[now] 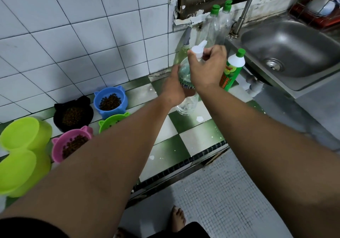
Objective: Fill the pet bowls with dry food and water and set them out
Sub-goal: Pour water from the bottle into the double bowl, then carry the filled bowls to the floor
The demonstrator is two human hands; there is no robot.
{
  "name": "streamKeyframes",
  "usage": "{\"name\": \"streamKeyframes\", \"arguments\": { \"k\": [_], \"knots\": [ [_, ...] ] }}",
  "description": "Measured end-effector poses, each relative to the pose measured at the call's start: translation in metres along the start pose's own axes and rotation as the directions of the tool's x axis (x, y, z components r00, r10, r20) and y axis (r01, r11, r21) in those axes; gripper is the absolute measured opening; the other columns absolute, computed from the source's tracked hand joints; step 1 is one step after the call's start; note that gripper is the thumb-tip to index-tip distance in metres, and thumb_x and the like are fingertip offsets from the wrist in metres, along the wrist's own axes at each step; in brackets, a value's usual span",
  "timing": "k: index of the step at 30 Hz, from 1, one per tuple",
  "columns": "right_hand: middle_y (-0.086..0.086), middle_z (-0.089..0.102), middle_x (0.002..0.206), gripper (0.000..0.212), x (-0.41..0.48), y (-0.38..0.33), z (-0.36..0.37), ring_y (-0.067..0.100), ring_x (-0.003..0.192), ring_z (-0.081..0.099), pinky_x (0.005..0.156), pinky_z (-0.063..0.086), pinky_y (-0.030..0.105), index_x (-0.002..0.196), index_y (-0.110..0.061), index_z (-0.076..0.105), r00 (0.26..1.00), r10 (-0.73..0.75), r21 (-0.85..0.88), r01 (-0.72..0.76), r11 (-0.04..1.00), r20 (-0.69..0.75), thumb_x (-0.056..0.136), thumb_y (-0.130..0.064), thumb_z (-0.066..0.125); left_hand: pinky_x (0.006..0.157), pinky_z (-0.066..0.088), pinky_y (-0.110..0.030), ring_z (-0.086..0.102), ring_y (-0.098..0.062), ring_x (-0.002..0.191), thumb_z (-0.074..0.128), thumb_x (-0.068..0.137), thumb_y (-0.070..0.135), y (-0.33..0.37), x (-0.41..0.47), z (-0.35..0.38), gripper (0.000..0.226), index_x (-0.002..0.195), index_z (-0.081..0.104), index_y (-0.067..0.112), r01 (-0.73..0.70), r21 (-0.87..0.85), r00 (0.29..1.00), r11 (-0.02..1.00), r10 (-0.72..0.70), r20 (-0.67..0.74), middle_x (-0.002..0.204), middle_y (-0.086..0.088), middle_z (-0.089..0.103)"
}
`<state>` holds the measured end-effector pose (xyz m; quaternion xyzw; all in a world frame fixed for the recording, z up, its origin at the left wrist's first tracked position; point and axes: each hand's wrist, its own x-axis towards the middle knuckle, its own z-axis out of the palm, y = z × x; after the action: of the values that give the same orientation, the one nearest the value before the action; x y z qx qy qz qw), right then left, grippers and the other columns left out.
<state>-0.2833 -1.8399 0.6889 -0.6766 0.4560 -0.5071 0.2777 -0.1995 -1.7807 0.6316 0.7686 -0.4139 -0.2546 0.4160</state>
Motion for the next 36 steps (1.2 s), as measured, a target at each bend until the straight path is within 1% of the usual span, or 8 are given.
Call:
{"name": "streamKeyframes", "arguments": {
  "k": [6,10,15,20,24,28,31,36],
  "knots": [
    [0.003,0.05,0.102,0.04,-0.007,0.003,-0.007,0.013,0.085,0.048,0.078,0.046,0.023,0.094,-0.011,0.055,1.0,0.002,0.011,-0.003,1.0,0.013,0.075,-0.035,0.08,0.099,0.054,-0.038,0.064,-0.019,0.116,0.096,0.063,0.034,0.001,-0.004,-0.003,0.106,0.15,0.034,0.028,0.007,-0.013,0.999,1.0,-0.006,0.051,0.131,0.006,0.064],
    [0.004,0.048,0.113,0.058,-0.024,0.005,-0.016,0.018,0.102,0.05,0.093,0.048,0.034,0.111,-0.012,0.053,0.998,-0.042,-0.029,0.04,0.999,-0.039,0.07,-0.042,0.081,0.086,0.05,-0.012,0.059,-0.004,0.106,0.094,0.07,0.021,-0.005,-0.016,-0.012,0.098,0.15,0.038,0.021,-0.005,-0.053,0.996,0.999,0.009,0.085,0.123,0.014,0.058],
    [0.009,0.047,0.112,0.042,-0.07,-0.002,-0.008,0.024,0.107,0.05,0.095,0.046,0.045,0.111,-0.004,0.057,0.969,-0.239,-0.021,0.238,0.971,-0.056,0.08,-0.027,0.073,0.098,0.051,-0.029,0.062,-0.013,0.116,0.089,0.074,0.036,-0.031,-0.041,-0.032,0.08,0.143,0.051,0.02,0.04,0.004,0.999,0.999,-0.04,-0.013,0.131,0.007,0.063],
    [0.008,0.053,0.112,0.034,-0.127,0.0,0.025,0.014,0.095,0.054,0.089,0.047,0.025,0.118,-0.011,0.062,0.933,-0.132,0.03,0.13,0.991,0.333,0.087,-0.025,0.066,0.093,0.051,-0.028,0.063,-0.013,0.098,0.076,0.088,0.024,-0.083,-0.095,-0.078,0.045,0.13,0.063,0.016,0.127,-0.037,0.962,0.991,-0.132,-0.237,0.119,-0.003,0.066],
    [0.014,0.066,0.114,0.05,-0.168,0.014,0.065,0.027,0.101,0.064,0.094,0.049,0.03,0.123,-0.008,0.066,0.711,0.204,-0.216,-0.075,0.973,0.673,0.084,-0.038,0.07,0.086,0.041,-0.022,0.059,-0.013,0.096,0.07,0.089,0.024,-0.147,-0.151,-0.132,0.036,0.124,0.067,0.016,0.306,0.059,0.87,0.95,-0.254,-0.422,0.108,0.0,0.066],
    [0.013,0.071,0.114,0.069,-0.197,0.029,0.095,0.029,0.108,0.066,0.099,0.05,0.037,0.136,-0.007,0.056,0.531,0.406,-0.358,-0.198,0.913,0.744,0.079,-0.045,0.071,0.085,0.041,-0.02,0.062,-0.02,0.101,0.066,0.09,0.022,-0.203,-0.202,-0.178,0.032,0.12,0.069,0.011,0.515,0.048,0.712,0.856,-0.396,-0.58,0.106,-0.005,0.069],
    [0.016,0.065,0.128,0.084,-0.211,0.038,0.119,0.03,0.12,0.061,0.105,0.046,0.04,0.138,-0.005,0.052,0.463,0.454,-0.408,-0.202,0.891,0.761,0.073,-0.054,0.072,0.107,0.042,-0.041,0.051,-0.036,0.127,0.067,0.088,0.026,-0.227,-0.222,-0.188,0.056,0.141,0.054,0.011,0.659,0.011,0.61,0.752,-0.526,-0.593,0.133,-0.018,0.058],
    [0.015,0.068,0.116,0.061,-0.226,0.033,0.137,0.033,0.104,0.066,0.095,0.054,0.043,0.118,-0.011,0.066,0.449,0.48,-0.439,-0.201,0.876,0.753,0.07,-0.047,0.076,0.116,0.037,-0.047,0.041,-0.039,0.139,0.068,0.089,0.027,-0.243,-0.225,-0.183,0.078,0.155,0.033,0.007,0.718,-0.173,0.494,0.675,-0.668,-0.556,0.149,-0.021,0.046]
  ]
}}
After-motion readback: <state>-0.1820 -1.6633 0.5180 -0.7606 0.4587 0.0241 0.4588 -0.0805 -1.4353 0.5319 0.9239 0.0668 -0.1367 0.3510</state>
